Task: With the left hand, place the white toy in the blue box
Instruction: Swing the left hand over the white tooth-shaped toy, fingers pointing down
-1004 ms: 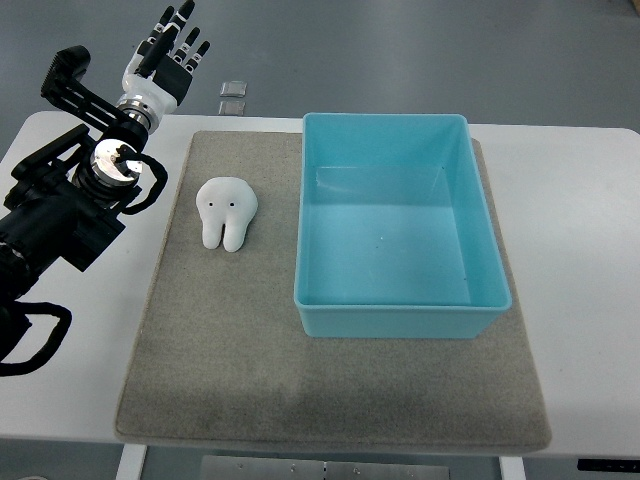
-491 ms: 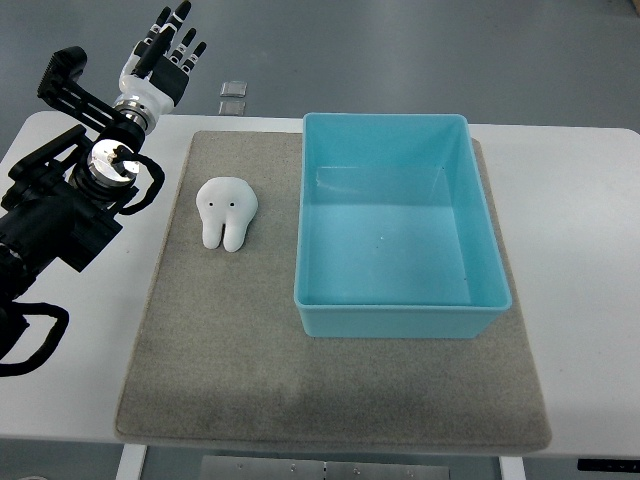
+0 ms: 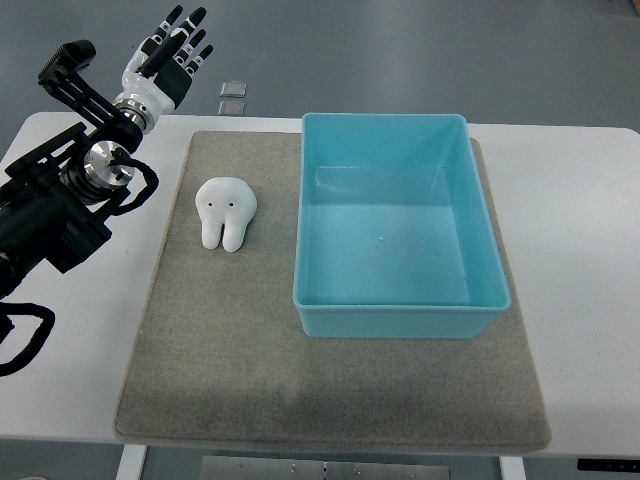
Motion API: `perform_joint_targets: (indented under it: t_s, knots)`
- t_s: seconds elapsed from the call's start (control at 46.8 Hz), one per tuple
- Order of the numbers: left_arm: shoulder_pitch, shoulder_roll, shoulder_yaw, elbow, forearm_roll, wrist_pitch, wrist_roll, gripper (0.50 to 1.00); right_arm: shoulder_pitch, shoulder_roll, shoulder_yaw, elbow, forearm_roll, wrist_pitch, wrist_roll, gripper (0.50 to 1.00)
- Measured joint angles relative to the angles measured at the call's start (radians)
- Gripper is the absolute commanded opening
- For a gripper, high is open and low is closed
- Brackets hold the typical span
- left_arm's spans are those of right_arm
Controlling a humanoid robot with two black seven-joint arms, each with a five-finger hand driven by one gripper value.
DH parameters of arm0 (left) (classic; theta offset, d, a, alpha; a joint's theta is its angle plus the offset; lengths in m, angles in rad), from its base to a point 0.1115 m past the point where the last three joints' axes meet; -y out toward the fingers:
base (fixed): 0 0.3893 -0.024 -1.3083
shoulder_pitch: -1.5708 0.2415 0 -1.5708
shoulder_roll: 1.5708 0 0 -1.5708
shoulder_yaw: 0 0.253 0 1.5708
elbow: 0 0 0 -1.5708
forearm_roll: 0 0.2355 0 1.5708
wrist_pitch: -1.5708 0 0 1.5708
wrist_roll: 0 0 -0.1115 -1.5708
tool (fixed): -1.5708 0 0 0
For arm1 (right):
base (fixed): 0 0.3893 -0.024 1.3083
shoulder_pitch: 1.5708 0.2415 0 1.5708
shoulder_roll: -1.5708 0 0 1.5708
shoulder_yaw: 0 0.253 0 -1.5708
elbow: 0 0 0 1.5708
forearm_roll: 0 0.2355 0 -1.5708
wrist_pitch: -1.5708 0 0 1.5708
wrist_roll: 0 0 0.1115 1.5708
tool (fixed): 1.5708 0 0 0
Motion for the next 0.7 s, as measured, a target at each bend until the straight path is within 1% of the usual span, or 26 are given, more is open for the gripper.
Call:
perform_joint_targets:
  t_s: [0.214, 0.427, 0.555, 0.705]
  knots:
    - [-0.011, 0.003, -0.001, -0.001, 0.22, 0.001, 0.002, 0.962, 0.0, 0.0, 0.0, 0.0, 0.0, 0.0, 0.0, 0.936]
    - [-0.015, 0.027, 0.002, -0.012, 0.362, -0.008, 0.007, 0.964, 0.0, 0.0, 0.0, 0.0, 0.0, 0.0, 0.0, 0.936]
    - [-0.035, 0.072, 0.072, -0.067, 0.454, -0.009, 0.009, 0.966, 0.0, 0.0, 0.0, 0.0, 0.0, 0.0, 0.0, 0.936]
    - [-0.075, 0.129, 0.201, -0.136, 0.475, -0.009, 0.01, 0.969, 0.0, 0.0, 0.0, 0.0, 0.0, 0.0, 0.0, 0.936]
